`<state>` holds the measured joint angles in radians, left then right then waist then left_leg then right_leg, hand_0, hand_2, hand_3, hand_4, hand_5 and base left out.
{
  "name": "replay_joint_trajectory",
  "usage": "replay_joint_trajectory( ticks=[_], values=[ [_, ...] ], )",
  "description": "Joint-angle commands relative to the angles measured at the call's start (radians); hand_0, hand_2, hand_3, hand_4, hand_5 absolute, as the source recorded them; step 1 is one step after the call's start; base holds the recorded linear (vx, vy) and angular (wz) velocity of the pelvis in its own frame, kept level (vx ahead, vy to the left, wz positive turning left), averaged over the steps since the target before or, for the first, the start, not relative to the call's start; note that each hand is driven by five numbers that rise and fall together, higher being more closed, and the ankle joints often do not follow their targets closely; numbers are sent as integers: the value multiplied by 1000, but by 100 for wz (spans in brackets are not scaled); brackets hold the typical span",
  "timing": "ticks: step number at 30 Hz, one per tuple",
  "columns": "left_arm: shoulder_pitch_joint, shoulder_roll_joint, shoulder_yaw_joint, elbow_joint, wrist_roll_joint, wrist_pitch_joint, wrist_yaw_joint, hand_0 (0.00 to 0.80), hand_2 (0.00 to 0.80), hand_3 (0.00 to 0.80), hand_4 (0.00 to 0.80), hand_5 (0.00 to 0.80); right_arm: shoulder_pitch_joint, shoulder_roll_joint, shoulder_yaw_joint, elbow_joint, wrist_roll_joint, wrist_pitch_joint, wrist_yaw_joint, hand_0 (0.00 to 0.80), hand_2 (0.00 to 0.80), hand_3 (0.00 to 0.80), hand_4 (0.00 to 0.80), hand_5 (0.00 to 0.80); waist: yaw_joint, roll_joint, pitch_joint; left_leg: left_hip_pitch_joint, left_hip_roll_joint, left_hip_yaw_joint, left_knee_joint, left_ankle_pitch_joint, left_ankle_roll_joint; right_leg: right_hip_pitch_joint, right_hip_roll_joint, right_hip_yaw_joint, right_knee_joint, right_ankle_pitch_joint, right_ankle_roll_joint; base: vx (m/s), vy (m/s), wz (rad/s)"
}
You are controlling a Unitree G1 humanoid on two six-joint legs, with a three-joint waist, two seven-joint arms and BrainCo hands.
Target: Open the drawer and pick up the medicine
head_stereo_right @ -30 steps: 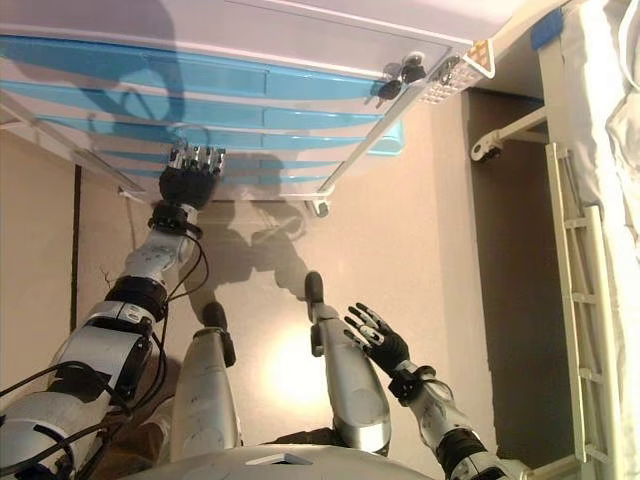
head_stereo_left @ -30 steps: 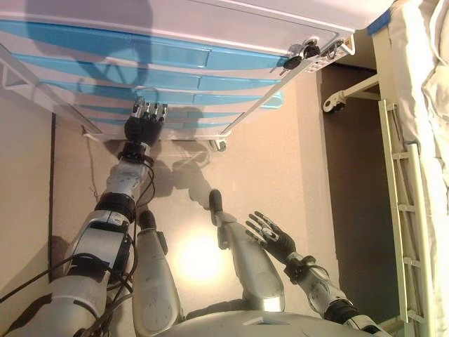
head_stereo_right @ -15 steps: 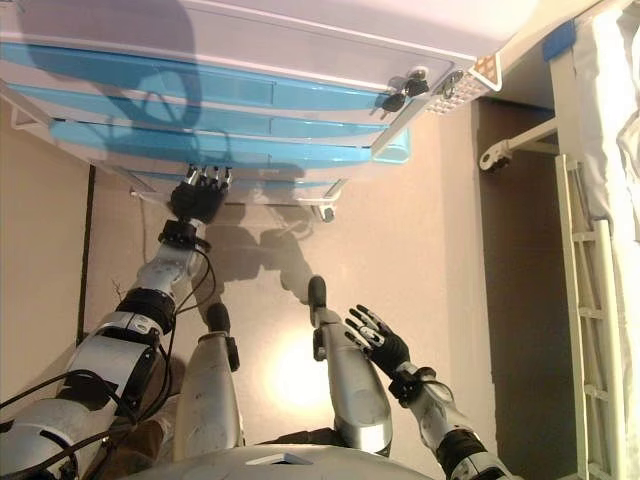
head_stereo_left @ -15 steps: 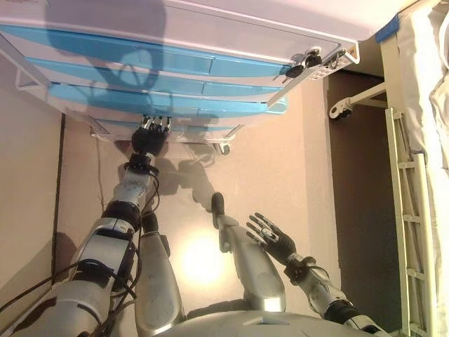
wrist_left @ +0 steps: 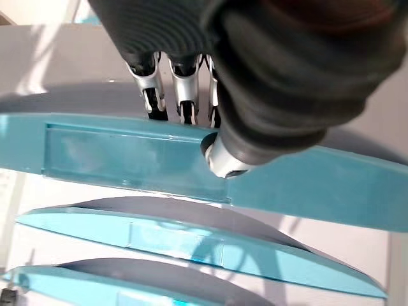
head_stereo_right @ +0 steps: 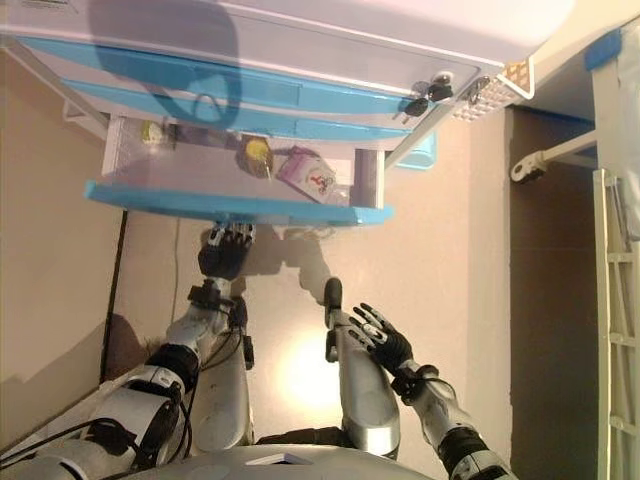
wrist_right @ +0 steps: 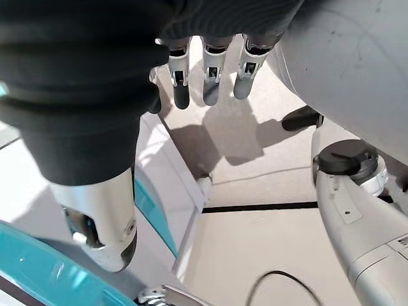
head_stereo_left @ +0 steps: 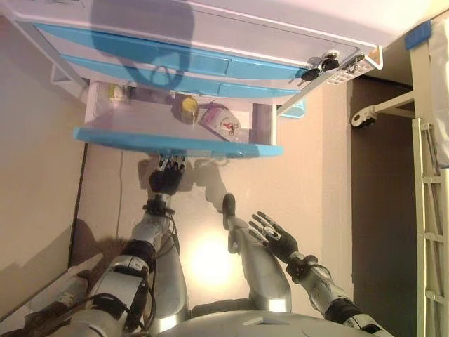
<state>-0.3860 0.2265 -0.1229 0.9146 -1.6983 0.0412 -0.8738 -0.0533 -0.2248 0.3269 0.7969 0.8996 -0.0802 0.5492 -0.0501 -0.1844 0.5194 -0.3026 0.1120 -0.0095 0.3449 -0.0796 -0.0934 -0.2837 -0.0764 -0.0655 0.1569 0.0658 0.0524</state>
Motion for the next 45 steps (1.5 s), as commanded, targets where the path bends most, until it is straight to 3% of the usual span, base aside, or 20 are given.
replay_joint_trajectory(
  ticks=[1, 7, 15, 23, 24, 25, 31, 37, 45],
  values=[
    [102, -34, 4, 2, 43, 40, 10, 800, 800, 800, 800, 800, 82, 3, 17, -64, -49, 48, -7, 0, 0, 0, 0, 0, 28, 19, -2, -11, -40, 0, -33, 48, 66, 36, 18, -52, 75, -47, -7, -4, -11, 8],
    [212, -36, -18, 2, 72, 88, 4, 800, 800, 800, 800, 800, 94, -2, -13, -70, -69, 44, -15, 0, 0, 0, 0, 0, 50, 41, 0, 4, -41, -13, -58, 64, 64, 49, 17, -80, 76, -54, -13, -4, -4, 9],
    [244, -7, 49, 73, 29, 63, 133, 800, 800, 800, 800, 800, 92, -7, -26, -36, -71, 35, -3, 0, 0, 0, 0, 0, 67, 36, -5, 7, -29, -32, -71, 81, 57, 56, 27, -108, 81, -69, -21, -21, -27, 6],
    [298, 11, 67, 112, 59, 120, 184, 800, 800, 800, 800, 800, 95, -27, -55, -28, -86, 39, -3, 0, 0, 0, 0, 0, 77, 64, -14, 17, -29, -41, -96, 102, 50, 56, 25, -132, 82, -73, -25, -20, 16, 4],
    [307, 10, 68, 114, 62, 133, 208, 533, 533, 533, 533, 533, 94, -28, -57, -24, -86, 36, -2, 0, 0, 0, 0, 0, 80, 67, -15, 17, -29, -42, -98, 105, 49, 57, 24, -135, 82, -74, -25, -15, 11, 7],
    [311, 9, 68, 117, 65, 143, 224, 0, 0, 0, 0, 0, 93, -28, -58, -19, -86, 33, -1, 0, 0, 0, 0, 0, 81, 69, -15, 18, -29, -43, -99, 107, 48, 57, 23, -138, 83, -74, -25, -14, 10, 6],
    [308, 13, 80, 191, 111, 190, 368, 0, 0, 0, 0, 0, 91, -30, -69, 14, -82, 30, 9, 0, 0, 0, 0, 0, 82, 72, -23, 23, -27, -45, -98, 110, 45, 61, 22, -140, 90, -82, -26, -1, 13, 2],
    [285, 23, 92, 266, 159, 196, 420, 0, 0, 0, 0, 0, 93, -32, -73, 44, -103, 19, 32, 0, 0, 0, 0, 0, 75, 67, -40, 23, -22, -41, -90, 109, 44, 63, 24, -137, 95, -87, -27, 7, 24, 0],
    [243, 42, 161, 377, 219, 218, 567, 0, 0, 0, 0, 0, 97, -27, -75, 71, -123, 2, 39, 0, 0, 0, 0, 0, 65, 60, -59, 35, -11, -40, -80, 106, 37, 70, 25, -132, 111, -98, -27, 4, 4, 0]
  ],
)
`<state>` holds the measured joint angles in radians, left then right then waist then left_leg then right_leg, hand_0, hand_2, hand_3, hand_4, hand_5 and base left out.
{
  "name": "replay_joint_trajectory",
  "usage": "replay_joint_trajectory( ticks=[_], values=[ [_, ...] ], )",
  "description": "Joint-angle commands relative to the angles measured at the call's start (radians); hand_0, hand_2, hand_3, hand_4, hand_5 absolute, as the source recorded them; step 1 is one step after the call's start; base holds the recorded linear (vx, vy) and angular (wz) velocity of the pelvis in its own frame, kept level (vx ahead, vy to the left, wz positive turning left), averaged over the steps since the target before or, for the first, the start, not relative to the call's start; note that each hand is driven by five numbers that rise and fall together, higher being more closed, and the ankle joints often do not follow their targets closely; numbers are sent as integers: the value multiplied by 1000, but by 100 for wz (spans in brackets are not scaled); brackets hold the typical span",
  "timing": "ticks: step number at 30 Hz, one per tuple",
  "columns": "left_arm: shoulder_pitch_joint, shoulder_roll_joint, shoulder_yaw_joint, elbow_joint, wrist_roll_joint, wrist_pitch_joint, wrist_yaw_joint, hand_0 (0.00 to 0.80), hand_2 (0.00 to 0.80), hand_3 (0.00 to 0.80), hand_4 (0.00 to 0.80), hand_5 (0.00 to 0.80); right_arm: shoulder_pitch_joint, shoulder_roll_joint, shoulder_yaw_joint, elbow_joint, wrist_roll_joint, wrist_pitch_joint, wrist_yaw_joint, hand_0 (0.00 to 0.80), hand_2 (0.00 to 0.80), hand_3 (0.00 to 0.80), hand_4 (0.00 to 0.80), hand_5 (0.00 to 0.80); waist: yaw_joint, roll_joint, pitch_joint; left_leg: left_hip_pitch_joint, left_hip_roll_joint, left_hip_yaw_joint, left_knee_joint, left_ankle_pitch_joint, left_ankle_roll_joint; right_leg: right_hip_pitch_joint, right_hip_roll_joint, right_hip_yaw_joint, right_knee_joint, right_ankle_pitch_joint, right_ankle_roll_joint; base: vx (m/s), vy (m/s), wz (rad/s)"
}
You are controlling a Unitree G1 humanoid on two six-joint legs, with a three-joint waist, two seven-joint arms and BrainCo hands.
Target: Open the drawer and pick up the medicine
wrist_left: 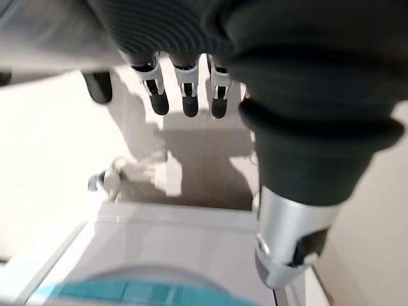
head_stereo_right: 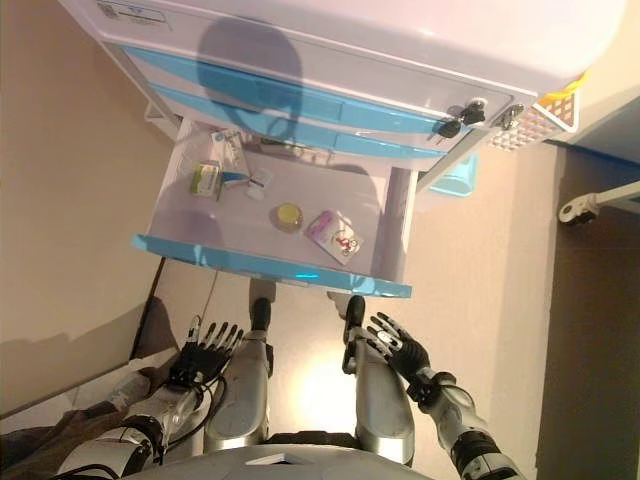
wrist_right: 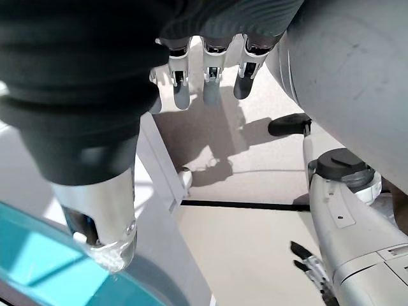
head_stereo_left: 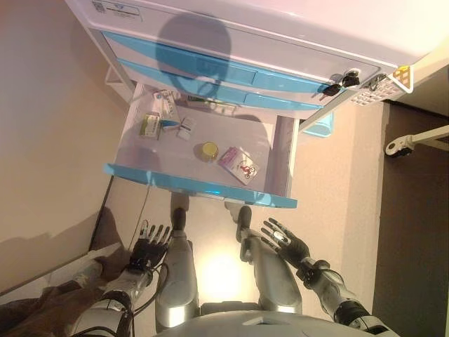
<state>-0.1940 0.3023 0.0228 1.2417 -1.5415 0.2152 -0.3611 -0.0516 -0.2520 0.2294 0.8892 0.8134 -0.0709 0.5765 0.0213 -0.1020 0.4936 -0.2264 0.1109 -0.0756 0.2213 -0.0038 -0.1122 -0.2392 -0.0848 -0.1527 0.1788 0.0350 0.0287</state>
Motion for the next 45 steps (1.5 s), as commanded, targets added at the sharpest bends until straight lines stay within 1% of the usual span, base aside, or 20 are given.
replay_joint_trajectory(
  ticks=[1, 4, 6, 8, 9, 10, 12, 13, 15, 17, 19, 21, 23, 26, 28, 30, 33, 36, 40, 45],
  values=[
    [50, -32, 21, 52, 78, 39, 57, 0, 0, 0, 0, 0, 97, -1, 20, -26, -34, -15, 0, 0, 0, 0, 0, 0, -7, -23, -36, -38, -9, 27, 42, 30, 55, 27, 32, -44, 88, -68, -2, 26, 30, 0],
    [66, -27, 23, 39, 131, 1, 42, 0, 0, 0, 0, 0, 104, -16, -13, -49, 5, -68, -106, 0, 0, 0, 0, 0, -11, -17, -45, -21, -8, 34, 28, 33, 52, 37, 27, -42, 79, -66, 1, 22, 38, 0],
    [89, -21, 18, 17, 203, -26, 36, 0, 0, 0, 0, 0, 114, -35, -56, -92, 30, -99, -230, 0, 0, 0, 0, 0, -15, -13, -52, -8, -11, 36, 13, 35, 51, 46, 25, -37, 66, -62, 6, 0, 0, 0],
    [138, -16, -2, -53, 262, -67, 42, 0, 0, 0, 0, 0, 145, -69, -107, -220, 58, -120, -329, 0, 0, 0, 0, 0, -19, -10, -58, 9, -12, 39, -1, 35, 52, 62, 20, -32, 53, -57, 10, 22, 12, 1],
    [179, -14, -4, -95, 277, -79, 45, 0, 0, 0, 0, 0, 176, -90, -137, -304, 41, -143, -407, 0, 0, 0, 0, 0, -21, -8, -61, 19, -14, 42, -6, 34, 54, 71, 19, -28, 45, -54, 13, 56, 28, 0],
    [218, -11, 1, -121, 296, -83, 38, 0, 0, 0, 0, 0, 203, -106, -173, -375, 41, -156, -447, 0, 0, 0, 0, 0, -23, -6, -67, 28, -17, 44, -14, 33, 57, 81, 17, -23, 35, -52, 15, 59, 35, -1],
    [305, -13, 17, -164, 375, -114, 11, 0, 0, 0, 0, 0, 251, -133, -269, -530, -7, -207, -524, 0, 0, 0, 0, 0, -23, 0, -83, 55, -21, 51, -33, 26, 63, 105, 12, -16, 15, -52, 22, 76, 49, -4],
    [331, -16, 20, -172, 394, -129, 3, 0, 0, 0, 0, 0, 262, -140, -301, -576, -28, -228, -535, 0, 0, 0, 0, 0, -26, 3, -93, 62, -21, 62, -43, 29, 64, 112, 8, -19, 5, -49, 24, 98, 54, -7],
    [379, -22, 38, -191, 442, -144, -6, 0, 0, 0, 0, 0, 282, -156, -379, -671, -110, -244, -576, 0, 0, 0, 0, 0, -25, 10, -111, 87, -22, 73, -61, 26, 64, 137, 0, -21, -13, -51, 31, 103, 62, -4],
    [416, -27, 42, -211, 472, -156, -8, 0, 0, 0, 0, 0, 280, -207, -451, -769, -181, -275, -585, 0, 0, 0, 0, 0, -19, 20, -127, 108, -29, 78, -83, 22, 68, 158, -12, -21, -31, -52, 38, 83, 92, 5],
    [443, -40, 49, -226, 506, -177, -4, 0, 0, 0, 0, 0, 274, -256, -509, -849, -247, -280, -597, 0, 0, 0, 0, 0, -11, 26, -141, 121, -34, 82, -95, 19, 68, 172, -20, -19, -43, -52, 43, 63, 86, 6],
    [466, -45, 57, -242, 510, -177, -7, 0, 0, 0, 0, 0, 269, -297, -559, -922, -278, -264, -589, 0, 0, 0, 0, 0, -4, 30, -151, 131, -39, 84, -103, 14, 70, 184, -26, -18, -49, -52, 47, 64, 77, 3],
    [486, -54, 68, -240, 533, -182, -2, 0, 0, 0, 0, 0, 259, -348, -598, -993, -340, -274, -546, 0, 0, 0, 0, 0, 5, 32, -164, 142, -44, 85, -110, 9, 70, 196, -34, -16, -60, -49, 52, 56, 83, 8],
    [503, -62, 78, -231, 564, -187, -2, 0, 0, 0, 0, 0, 260, -433, -627, -1134, -442, -248, -523, 0, 0, 0, 0, 0, 17, 29, -178, 150, -47, 88, -115, 5, 71, 207, -42, -16, -70, -45, 60, 35, 54, 2],
    [505, -61, 83, -221, 583, -194, 1, 0, 0, 0, 0, 0, 245, -488, -643, -1208, -489, -210, -492, 0, 0, 0, 0, 0, 25, 26, -186, 153, -48, 89, -116, 1, 71, 215, -46, -16, -74, -45, 64, 39, 41, 3],
    [499, -53, 81, -212, 590, -192, 2, 0, 0, 0, 0, 0, 210, -556, -643, -1269, -526, -186, -444, 0, 0, 0, 0, 0, 38, 19, -193, 156, -45, 87, -117, -2, 71, 221, -49, -19, -76, -43, 68, 35, 11, 9],
    [486, -40, 76, -203, 616, -208, 6, 0, 0, 0, 0, 0, 158, -618, -620, -1335, -570, -169, -401, 0, 0, 0, 0, 0, 52, 7, -200, 159, -42, 83, -121, -4, 71, 230, -49, -21, -84, -38, 73, 27, -11, 12],
    [475, -29, 69, -212, 624, -226, 23, 0, 0, 0, 0, 0, 122, -656, -593, -1397, -656, -208, -385, 0, 0, 0, 0, 0, 65, -3, -204, 158, -39, 80, -122, -4, 71, 234, -50, -24, -90, -32, 77, -1, -13, 8],
    [463, -15, 67, -238, 648, -242, 46, 0, 0, 0, 0, 0, 84, -678, -560, -1464, -692, -231, -355, 0, 0, 0, 0, 0, 84, -17, -203, 149, -35, 71, -122, -3, 71, 235, -50, -29, -93, -26, 83, -18, -17, 8],
    [450, -4, 49, -277, 660, -255, 67, 0, 0, 0, 0, 0, 30, -664, -479, -1487, -777, -228, -359, 0, 0, 0, 0, 0, 108, -28, -188, 131, -35, 58, -116, 0, 72, 230, -52, -39, -94, -18, 86, -39, -19, 11]
  ],
)
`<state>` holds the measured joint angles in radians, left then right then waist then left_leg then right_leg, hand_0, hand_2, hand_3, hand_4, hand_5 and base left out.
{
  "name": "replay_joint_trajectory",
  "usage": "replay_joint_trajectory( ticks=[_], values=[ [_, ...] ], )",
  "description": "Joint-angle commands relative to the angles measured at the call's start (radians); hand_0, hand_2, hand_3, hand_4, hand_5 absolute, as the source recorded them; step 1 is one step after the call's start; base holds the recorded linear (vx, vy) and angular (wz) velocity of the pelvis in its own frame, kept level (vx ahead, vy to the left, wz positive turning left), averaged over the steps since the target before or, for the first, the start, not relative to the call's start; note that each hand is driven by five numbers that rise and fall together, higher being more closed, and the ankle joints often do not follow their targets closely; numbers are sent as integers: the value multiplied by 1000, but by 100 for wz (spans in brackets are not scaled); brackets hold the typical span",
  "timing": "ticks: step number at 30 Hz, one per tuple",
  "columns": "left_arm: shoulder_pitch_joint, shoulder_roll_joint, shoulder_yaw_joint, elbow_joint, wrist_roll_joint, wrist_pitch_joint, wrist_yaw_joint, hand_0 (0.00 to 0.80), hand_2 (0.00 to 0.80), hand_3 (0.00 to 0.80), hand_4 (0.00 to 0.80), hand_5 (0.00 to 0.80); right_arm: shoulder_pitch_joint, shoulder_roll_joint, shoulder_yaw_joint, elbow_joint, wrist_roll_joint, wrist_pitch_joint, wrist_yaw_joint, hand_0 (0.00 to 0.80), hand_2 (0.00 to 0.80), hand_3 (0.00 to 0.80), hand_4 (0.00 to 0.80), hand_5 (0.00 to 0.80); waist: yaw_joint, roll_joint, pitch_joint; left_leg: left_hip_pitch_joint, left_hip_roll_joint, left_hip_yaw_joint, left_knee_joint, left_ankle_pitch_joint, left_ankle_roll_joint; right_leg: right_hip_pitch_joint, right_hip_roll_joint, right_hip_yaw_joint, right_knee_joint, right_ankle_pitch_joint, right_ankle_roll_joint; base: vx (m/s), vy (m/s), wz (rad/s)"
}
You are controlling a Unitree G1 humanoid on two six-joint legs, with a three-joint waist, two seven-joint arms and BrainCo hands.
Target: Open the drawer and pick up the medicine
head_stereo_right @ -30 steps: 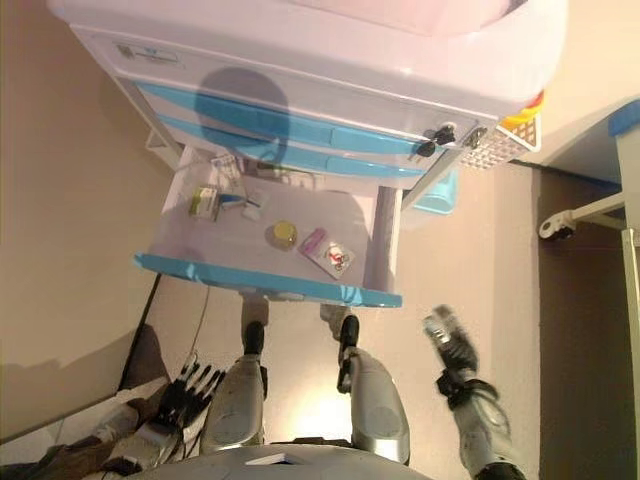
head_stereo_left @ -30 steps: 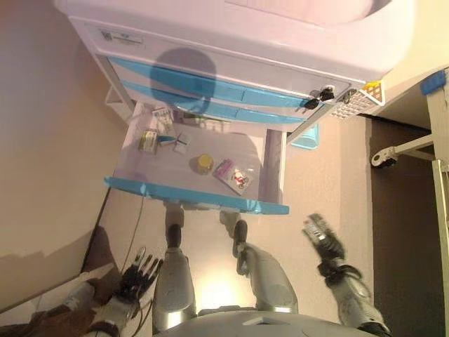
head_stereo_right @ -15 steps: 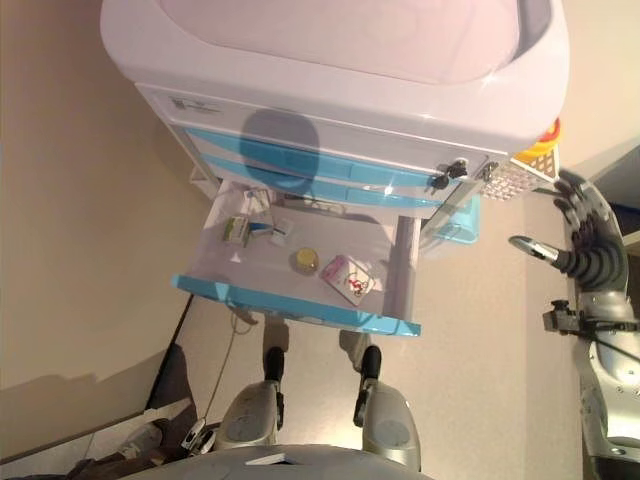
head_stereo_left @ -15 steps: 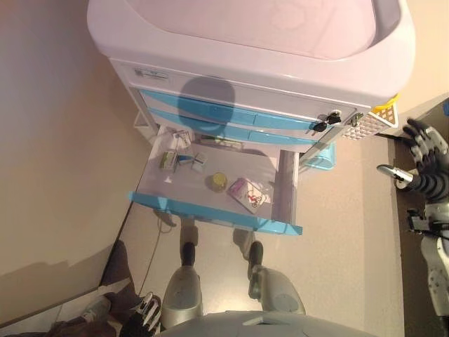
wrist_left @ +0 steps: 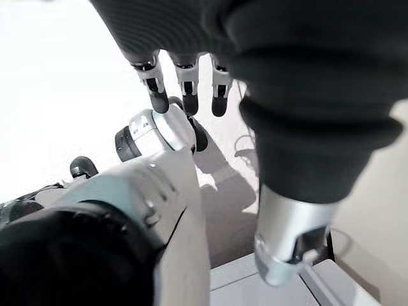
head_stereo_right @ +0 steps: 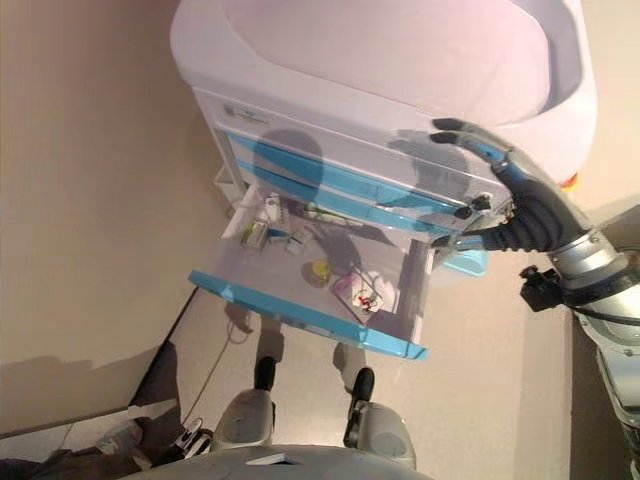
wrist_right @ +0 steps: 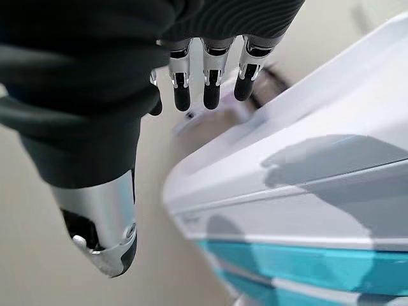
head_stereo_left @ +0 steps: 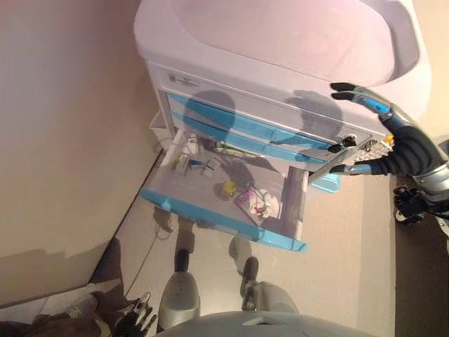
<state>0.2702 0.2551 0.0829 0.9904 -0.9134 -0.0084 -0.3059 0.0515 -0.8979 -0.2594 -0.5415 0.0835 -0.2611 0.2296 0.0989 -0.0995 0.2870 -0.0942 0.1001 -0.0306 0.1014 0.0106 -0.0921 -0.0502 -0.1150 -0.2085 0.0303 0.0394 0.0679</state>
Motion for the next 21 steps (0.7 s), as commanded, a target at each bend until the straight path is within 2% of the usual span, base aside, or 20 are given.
replay_joint_trajectory(
  ticks=[1, 5, 8, 21],
  values=[
    [-15, 47, -12, -32, 31, -32, 12, 0, 0, 0, 0, 0, -82, -15, 27, -56, -58, -32, -10, 0, 0, 0, 0, 0, 35, -33, 22, -6, -24, 10, 6, -14, 52, 41, -22, 15, 53, -21, 48, -39, -32, 12],
    [-14, 58, -20, -55, 17, -37, 15, 0, 0, 0, 0, 0, -109, -10, 98, -57, -89, -29, -2, 0, 0, 0, 0, 0, 50, -42, 35, -17, -24, -1, 8, -13, 53, 36, -22, 10, 54, -15, 51, -36, -32, 11],
    [-20, 70, -32, -69, 1, -40, 18, 0, 0, 0, 0, 0, -136, -1, 192, -51, -161, -39, 9, 0, 0, 0, 0, 0, 62, -45, 50, -31, -26, -12, 15, -10, 53, 29, -22, 4, 57, -14, 51, -45, -16, 5],
    [-58, 100, -101, -93, -19, -51, 19, 0, 0, 0, 0, 0, -291, 22, 542, 157, -440, 76, -100, 0, 0, 0, 0, 0, 119, -25, 99, -69, -53, -59, 22, 4, 53, 24, -35, -31, 64, -17, 45, -27, 4, 10]
  ],
)
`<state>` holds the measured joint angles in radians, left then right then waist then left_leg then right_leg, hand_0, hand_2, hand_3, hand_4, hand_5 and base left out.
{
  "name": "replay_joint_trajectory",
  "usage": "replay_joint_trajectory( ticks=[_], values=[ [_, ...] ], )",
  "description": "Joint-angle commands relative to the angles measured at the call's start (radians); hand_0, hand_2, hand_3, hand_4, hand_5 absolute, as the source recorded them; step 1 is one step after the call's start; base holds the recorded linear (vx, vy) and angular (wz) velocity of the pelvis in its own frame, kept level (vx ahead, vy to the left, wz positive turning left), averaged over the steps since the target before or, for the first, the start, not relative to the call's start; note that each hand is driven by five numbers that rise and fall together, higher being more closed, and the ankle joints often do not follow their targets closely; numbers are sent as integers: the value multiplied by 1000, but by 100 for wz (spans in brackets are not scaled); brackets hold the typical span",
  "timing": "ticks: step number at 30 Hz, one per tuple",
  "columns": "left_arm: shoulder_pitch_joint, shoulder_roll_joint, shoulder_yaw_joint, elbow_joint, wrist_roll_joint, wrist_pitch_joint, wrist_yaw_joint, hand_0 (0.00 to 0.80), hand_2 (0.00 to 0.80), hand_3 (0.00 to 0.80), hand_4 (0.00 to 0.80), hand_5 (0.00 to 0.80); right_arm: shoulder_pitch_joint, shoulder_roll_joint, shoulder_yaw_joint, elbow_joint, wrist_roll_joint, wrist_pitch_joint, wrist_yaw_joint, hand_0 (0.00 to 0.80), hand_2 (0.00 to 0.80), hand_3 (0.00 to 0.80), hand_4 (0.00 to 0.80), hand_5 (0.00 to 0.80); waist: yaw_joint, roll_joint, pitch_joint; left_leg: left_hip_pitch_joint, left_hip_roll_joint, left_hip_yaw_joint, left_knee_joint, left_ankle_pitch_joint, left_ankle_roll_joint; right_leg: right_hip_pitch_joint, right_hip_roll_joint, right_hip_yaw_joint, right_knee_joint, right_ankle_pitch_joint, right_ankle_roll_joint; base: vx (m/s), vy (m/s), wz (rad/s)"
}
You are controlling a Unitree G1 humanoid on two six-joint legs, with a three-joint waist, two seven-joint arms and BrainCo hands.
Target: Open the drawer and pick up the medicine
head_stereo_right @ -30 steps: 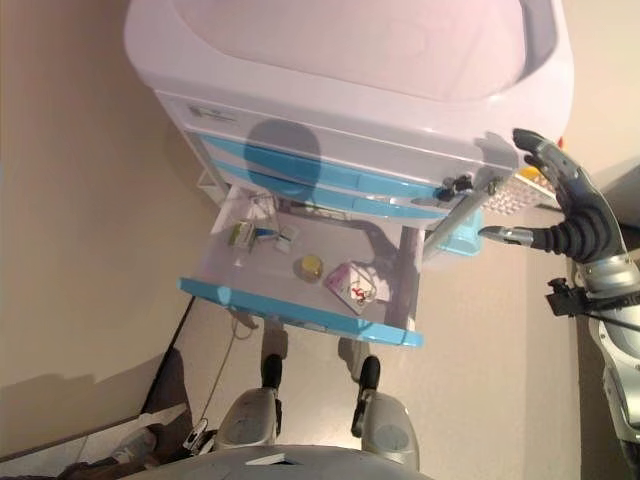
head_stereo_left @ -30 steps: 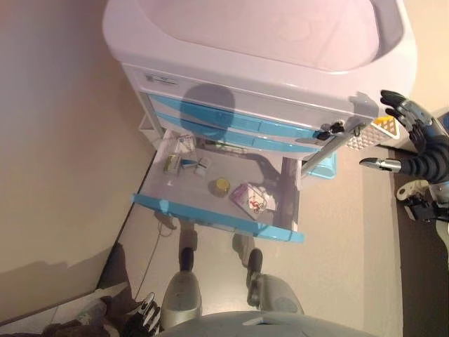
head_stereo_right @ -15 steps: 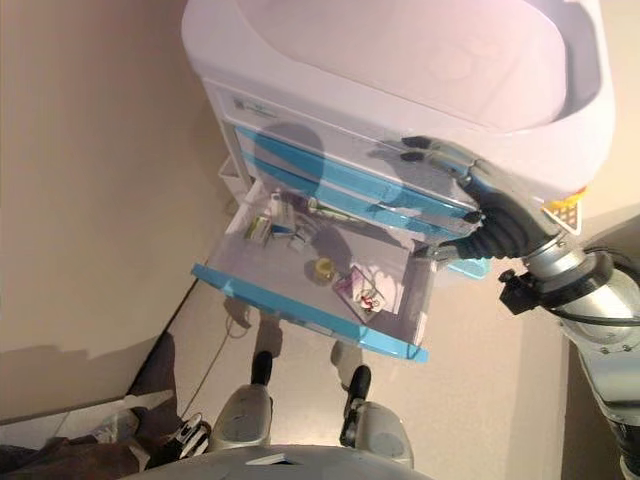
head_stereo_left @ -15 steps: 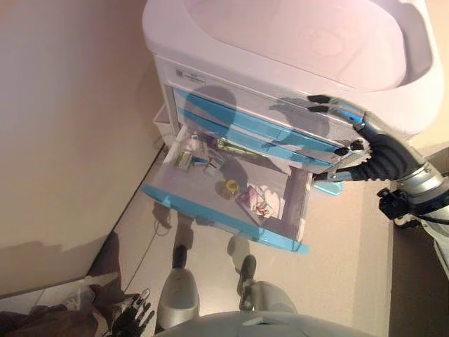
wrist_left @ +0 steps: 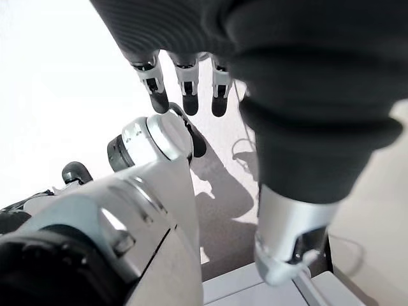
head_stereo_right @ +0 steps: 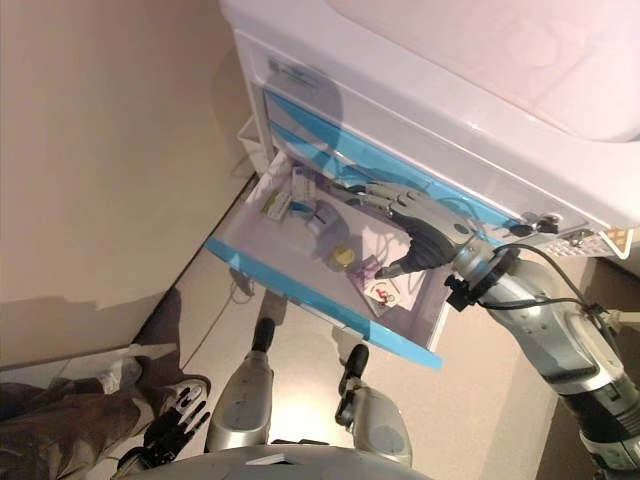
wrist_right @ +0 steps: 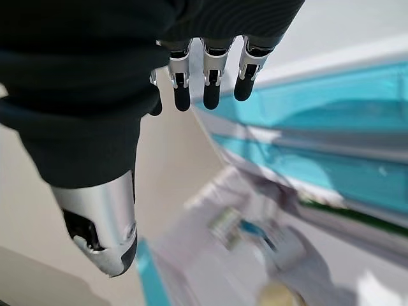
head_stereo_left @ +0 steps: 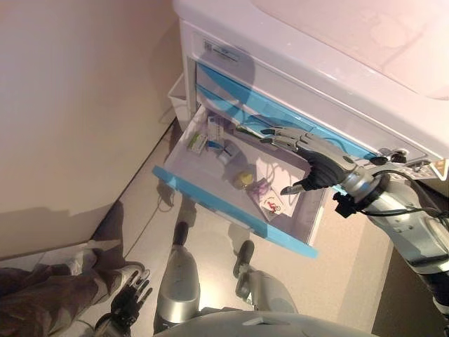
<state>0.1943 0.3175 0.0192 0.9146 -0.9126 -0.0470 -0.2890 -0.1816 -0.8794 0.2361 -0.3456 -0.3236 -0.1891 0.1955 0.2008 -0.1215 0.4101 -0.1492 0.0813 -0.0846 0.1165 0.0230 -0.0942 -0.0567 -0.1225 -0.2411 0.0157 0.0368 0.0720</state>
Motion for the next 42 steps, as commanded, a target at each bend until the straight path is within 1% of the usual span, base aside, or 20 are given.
replay_joint_trajectory(
  ticks=[1, 6, 8, 12, 19, 23, 29, 42],
  values=[
    [15, 39, -41, -19, -19, -10, 1, 0, 0, 0, 0, 0, -70, 6, 70, -22, -38, 15, -73, 0, 0, 0, 0, 0, 22, -2, -23, -15, -37, -9, 6, -7, 55, 30, -29, -2, 79, -15, 40, -11, 4, 15],
    [8, 48, -58, -35, -14, 3, 2, 0, 0, 0, 0, 0, -112, 17, 162, 49, -92, 49, -106, 0, 0, 0, 0, 0, 39, 6, -18, -22, -45, -22, 6, -7, 55, 28, -32, -13, 81, -17, 41, -7, 5, 12],
    [3, 53, -66, -38, -14, 6, 3, 0, 0, 0, 0, 0, -126, 19, 197, 86, -83, 77, -118, 0, 0, 0, 0, 0, 46, 7, -15, -25, -47, -25, 7, -6, 56, 28, -34, -18, 82, -16, 41, -8, -3, 5],
    [-7, 56, -78, -43, -17, 10, 8, 0, 0, 0, 0, 0, -151, 43, 260, 175, -102, 87, -152, 0, 0, 0, 0, 0, 57, 12, -9, -30, -50, -30, 6, -4, 57, 26, -37, -26, 81, -14, 42, -9, -3, 5],
    [-21, 63, -98, -50, -16, 20, 6, 0, 0, 0, 0, 0, -189, 72, 337, 301, -122, 102, -192, 0, 0, 0, 0, 0, 70, 23, 0, -38, -56, -40, 7, -1, 57, 17, -42, -37, 85, -14, 41, -4, 2, 6],
    [-24, 67, -98, -46, -12, 25, 4, 0, 0, 0, 0, 0, -201, 85, 360, 354, -140, 111, -201, 0, 0, 0, 0, 0, 76, 25, 3, -40, -58, -44, 7, -1, 59, 13, -45, -41, 86, -11, 42, -2, -2, 3],
    [-21, 71, -104, -47, -15, 26, -3, 0, 0, 0, 0, 0, -203, 100, 384, 432, -141, 104, -223, 0, 0, 0, 0, 0, 79, 32, 5, -38, -61, -46, 6, -1, 62, 10, -48, -45, 90, -11, 42, 1, 2, 1],
    [-26, 73, -109, -56, -12, 36, -1, 0, 0, 0, 0, 0, -206, 126, 399, 511, -172, 105, -256, 0, 0, 0, 0, 0, 81, 35, 6, -36, -58, -46, 3, -1, 63, 4, -50, -49, 93, -8, 45, 2, -1, 2]
  ],
)
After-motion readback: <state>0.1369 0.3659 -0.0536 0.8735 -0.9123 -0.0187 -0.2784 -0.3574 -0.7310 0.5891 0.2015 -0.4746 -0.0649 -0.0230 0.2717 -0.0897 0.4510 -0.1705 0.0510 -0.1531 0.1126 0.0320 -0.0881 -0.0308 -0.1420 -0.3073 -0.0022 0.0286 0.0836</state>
